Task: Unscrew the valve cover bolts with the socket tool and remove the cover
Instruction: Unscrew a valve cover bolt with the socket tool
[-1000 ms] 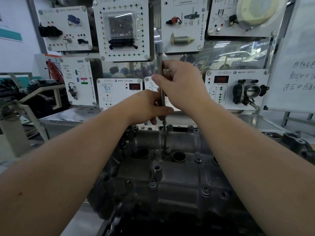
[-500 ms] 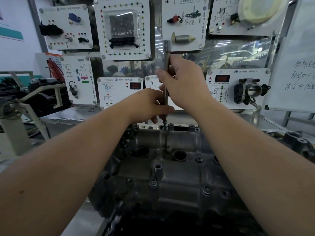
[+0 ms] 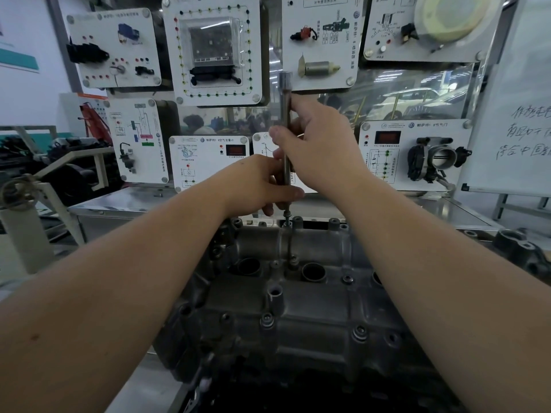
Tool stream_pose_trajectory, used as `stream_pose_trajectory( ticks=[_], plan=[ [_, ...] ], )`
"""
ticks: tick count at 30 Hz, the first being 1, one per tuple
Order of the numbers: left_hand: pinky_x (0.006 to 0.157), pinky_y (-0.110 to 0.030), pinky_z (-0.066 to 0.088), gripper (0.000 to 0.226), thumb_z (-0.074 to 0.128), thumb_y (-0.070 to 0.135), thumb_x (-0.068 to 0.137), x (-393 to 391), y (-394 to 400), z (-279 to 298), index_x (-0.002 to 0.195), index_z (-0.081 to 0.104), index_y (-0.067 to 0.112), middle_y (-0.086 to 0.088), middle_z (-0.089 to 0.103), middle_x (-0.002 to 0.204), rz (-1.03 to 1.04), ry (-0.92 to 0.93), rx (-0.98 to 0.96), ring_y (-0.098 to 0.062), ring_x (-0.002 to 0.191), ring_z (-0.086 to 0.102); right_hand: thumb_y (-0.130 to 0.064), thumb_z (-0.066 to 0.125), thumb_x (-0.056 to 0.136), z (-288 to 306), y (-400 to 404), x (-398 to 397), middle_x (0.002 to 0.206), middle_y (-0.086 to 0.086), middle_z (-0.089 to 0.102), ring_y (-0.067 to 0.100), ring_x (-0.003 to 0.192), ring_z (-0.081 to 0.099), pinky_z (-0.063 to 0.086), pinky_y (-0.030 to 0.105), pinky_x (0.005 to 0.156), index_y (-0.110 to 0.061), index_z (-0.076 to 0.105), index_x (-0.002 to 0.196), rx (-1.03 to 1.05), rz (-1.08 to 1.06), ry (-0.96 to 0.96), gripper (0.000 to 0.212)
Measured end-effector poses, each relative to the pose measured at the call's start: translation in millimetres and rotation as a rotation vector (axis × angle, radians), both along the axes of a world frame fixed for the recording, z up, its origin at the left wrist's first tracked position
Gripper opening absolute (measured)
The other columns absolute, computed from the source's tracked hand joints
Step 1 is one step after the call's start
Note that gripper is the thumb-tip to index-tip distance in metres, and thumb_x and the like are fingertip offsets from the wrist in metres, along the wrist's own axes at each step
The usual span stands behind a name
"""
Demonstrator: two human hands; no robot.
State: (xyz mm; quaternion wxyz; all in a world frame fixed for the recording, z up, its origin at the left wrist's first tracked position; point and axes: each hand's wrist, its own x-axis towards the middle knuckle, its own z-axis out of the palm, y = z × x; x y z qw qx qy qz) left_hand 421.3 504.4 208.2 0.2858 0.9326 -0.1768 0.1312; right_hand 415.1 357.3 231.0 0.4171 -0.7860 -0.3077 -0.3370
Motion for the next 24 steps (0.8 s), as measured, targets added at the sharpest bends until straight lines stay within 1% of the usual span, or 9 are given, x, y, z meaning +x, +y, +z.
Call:
stream_pose_trajectory(
  ticks=[2, 4, 6, 9, 12, 14, 16, 19, 24],
  plan=[
    [0.07, -0.03, 0.054, 0.02, 0.069, 0.04, 0.094, 1.1, -0.4, -0.3, 0.102, 0.07, 0.022, 0.014, 0.076, 0.082, -0.01, 0.013, -0.007, -0.009, 0.064, 0.073, -0.019, 0.056, 0.101, 1.4, -0.9, 1.7, 0.09, -0.004, 0.072, 0.002, 0.073, 0.072, 0.057, 0.025, 0.068, -0.017, 0.061, 0.116, 0.002, 0.008, 0.04, 0.015],
    [0.074, -0.034, 0.055, 0.015, 0.065, 0.032, 0.097, 1.7, -1.2, -0.6, 0.104, 0.072, 0.02, 0.012, 0.077, 0.082, -0.026, 0.041, -0.039, -0.012, 0.065, 0.073, -0.017, 0.05, 0.102, 1.9, -2.0, 3.0, 0.096, 0.002, 0.072, 0.007, 0.078, 0.073, 0.06, 0.037, 0.076, -0.013, 0.055, 0.118, -0.014, -0.006, 0.067, 0.017],
    [0.07, -0.032, 0.052, 0.015, 0.063, 0.029, 0.098, 1.0, -1.1, -0.6, 0.106, 0.072, 0.02, 0.013, 0.077, 0.082, -0.031, 0.045, -0.041, -0.012, 0.065, 0.072, -0.017, 0.046, 0.103, 1.5, -1.2, 2.5, 0.1, 0.005, 0.072, 0.017, 0.083, 0.073, 0.06, 0.045, 0.08, -0.015, 0.046, 0.135, -0.028, -0.015, 0.076, 0.032],
    [0.067, -0.025, 0.051, 0.017, 0.064, 0.034, 0.098, -0.1, -0.1, -0.3, 0.107, 0.072, 0.022, 0.015, 0.076, 0.085, -0.026, 0.023, 0.001, -0.009, 0.065, 0.073, -0.019, 0.045, 0.103, -0.6, -0.3, 2.4, 0.099, 0.007, 0.073, 0.021, 0.08, 0.074, 0.061, 0.045, 0.077, -0.02, 0.025, 0.154, -0.024, -0.032, 0.058, 0.054],
    [0.06, -0.019, 0.05, 0.019, 0.065, 0.039, 0.097, 0.7, 0.6, -0.3, 0.105, 0.071, 0.024, 0.014, 0.076, 0.084, -0.018, -0.002, 0.02, -0.007, 0.063, 0.071, -0.023, 0.056, 0.101, -1.2, -1.1, 3.7, 0.096, 0.004, 0.073, 0.02, 0.082, 0.073, 0.06, 0.043, 0.079, -0.023, 0.033, 0.151, 0.001, -0.031, 0.026, 0.055],
    [0.055, -0.016, 0.05, 0.019, 0.066, 0.04, 0.097, 2.0, 0.4, -0.7, 0.103, 0.071, 0.023, 0.013, 0.076, 0.082, -0.017, -0.01, 0.01, -0.006, 0.06, 0.07, -0.023, 0.059, 0.1, 0.0, -1.1, 4.1, 0.096, 0.006, 0.072, 0.02, 0.083, 0.073, 0.061, 0.044, 0.078, -0.024, 0.045, 0.142, 0.006, -0.026, 0.019, 0.044],
    [0.058, -0.019, 0.052, 0.019, 0.065, 0.04, 0.098, 2.7, -0.2, -1.1, 0.103, 0.071, 0.023, 0.013, 0.076, 0.082, -0.018, -0.001, 0.004, -0.006, 0.06, 0.071, -0.021, 0.055, 0.101, 1.5, -0.7, 4.4, 0.097, 0.008, 0.071, 0.023, 0.082, 0.073, 0.06, 0.047, 0.075, -0.02, 0.052, 0.129, -0.012, -0.034, 0.031, 0.029],
    [0.065, -0.026, 0.051, 0.016, 0.06, 0.035, 0.1, 2.7, -0.4, -1.6, 0.107, 0.07, 0.025, 0.015, 0.076, 0.083, -0.036, 0.026, -0.003, -0.008, 0.064, 0.072, -0.017, 0.047, 0.101, 2.3, -0.3, 4.2, 0.098, 0.01, 0.07, 0.026, 0.082, 0.073, 0.06, 0.05, 0.072, -0.012, 0.049, 0.118, -0.007, -0.057, 0.067, 0.019],
    [0.06, -0.021, 0.046, 0.017, 0.063, 0.038, 0.098, 2.1, 0.2, -0.9, 0.106, 0.07, 0.025, 0.02, 0.075, 0.082, -0.015, -0.001, 0.03, -0.005, 0.063, 0.071, -0.024, 0.055, 0.1, 1.2, -0.8, 1.4, 0.098, 0.006, 0.07, 0.023, 0.083, 0.072, 0.06, 0.046, 0.075, -0.014, 0.051, 0.12, -0.012, -0.059, 0.044, 0.023]
  ],
)
